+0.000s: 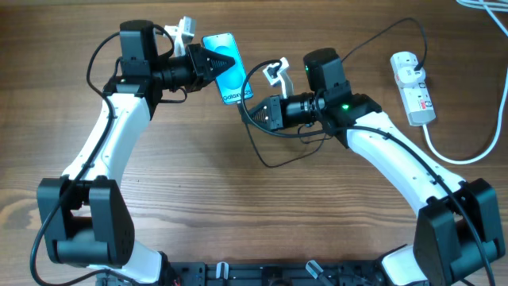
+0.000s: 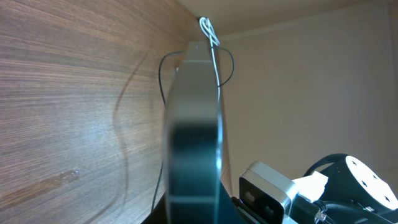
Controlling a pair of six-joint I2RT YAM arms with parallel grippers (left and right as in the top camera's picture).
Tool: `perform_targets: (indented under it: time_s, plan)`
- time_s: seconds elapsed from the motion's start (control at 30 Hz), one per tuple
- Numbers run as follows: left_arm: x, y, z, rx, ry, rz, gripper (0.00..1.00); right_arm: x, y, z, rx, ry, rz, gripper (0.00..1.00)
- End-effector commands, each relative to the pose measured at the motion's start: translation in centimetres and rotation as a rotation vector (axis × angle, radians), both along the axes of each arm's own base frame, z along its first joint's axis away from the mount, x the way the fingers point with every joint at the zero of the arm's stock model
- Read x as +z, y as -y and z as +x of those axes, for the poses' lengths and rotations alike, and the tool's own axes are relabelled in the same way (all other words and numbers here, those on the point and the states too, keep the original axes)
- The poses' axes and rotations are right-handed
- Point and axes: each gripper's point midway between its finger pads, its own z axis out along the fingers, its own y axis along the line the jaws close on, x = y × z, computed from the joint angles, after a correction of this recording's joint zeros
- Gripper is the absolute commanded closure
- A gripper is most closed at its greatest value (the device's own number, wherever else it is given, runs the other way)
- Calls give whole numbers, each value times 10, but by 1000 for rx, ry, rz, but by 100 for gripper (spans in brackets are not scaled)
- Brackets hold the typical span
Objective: Plug charger to phone and switch on socket
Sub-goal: 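Lift the plug with the right gripper toward the phone's bottom port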
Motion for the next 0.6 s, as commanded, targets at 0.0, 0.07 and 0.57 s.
perform_targets:
  time_s: [0.0,0.07,0.57]
  plan:
    - [8,9,-14,-72,19,-24,96,3,3,17,-82,9,-15,96]
    - [6,9,-16,-82,29,-13,96,3,4,20,-101,5,-18,96]
    - [-7,33,-41,-158,-64,-4,96,8,2,28,-127,26,-2,96]
